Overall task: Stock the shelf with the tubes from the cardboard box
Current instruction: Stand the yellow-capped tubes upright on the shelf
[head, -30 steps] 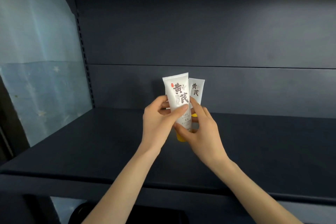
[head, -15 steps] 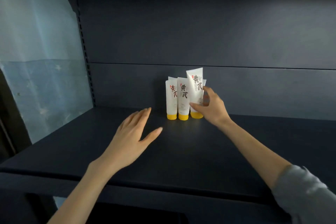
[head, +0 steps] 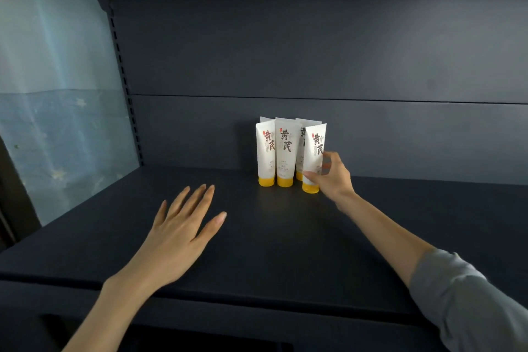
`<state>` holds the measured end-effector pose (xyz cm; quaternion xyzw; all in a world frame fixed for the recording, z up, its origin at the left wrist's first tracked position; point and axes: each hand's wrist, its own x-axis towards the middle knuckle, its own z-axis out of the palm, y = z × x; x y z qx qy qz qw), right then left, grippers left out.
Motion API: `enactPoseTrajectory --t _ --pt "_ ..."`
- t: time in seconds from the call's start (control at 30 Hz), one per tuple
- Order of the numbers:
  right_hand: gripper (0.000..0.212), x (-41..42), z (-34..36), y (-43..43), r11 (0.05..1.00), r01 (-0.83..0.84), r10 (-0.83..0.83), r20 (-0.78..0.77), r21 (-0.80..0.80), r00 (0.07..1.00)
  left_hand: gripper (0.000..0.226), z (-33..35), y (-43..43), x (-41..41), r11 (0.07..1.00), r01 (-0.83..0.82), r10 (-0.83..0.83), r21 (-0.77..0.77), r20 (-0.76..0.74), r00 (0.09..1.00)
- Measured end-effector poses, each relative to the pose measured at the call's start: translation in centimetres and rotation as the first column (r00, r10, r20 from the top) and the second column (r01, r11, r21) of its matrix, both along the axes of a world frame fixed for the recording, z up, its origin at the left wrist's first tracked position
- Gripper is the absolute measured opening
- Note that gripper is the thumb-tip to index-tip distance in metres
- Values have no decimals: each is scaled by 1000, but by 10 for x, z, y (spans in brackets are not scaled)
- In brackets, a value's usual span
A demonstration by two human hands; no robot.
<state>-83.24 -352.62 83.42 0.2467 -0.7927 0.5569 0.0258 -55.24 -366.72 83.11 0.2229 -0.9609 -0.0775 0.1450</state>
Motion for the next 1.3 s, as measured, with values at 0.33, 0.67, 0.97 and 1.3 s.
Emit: enactPoseTrajectory --t 0.33,0.67,0.97,1.3 --pt "59 -1 -2 -11 999 38 -38 27 3 999 75 1 6 1 999 17 -18 50 19 1000" --pt "75 8 11 13 980 24 -29 25 197 999 83 7 2 16 997 55 -57 51 39 998" --pt "71 75 22 86 712 265 -7 -370 651 929 90 15 -11 15 992 115 -108 -58 112 988" --pt "85 162 -1 170 542 441 -117 -455 716 883 95 1 11 6 960 255 -236 -115 156 959"
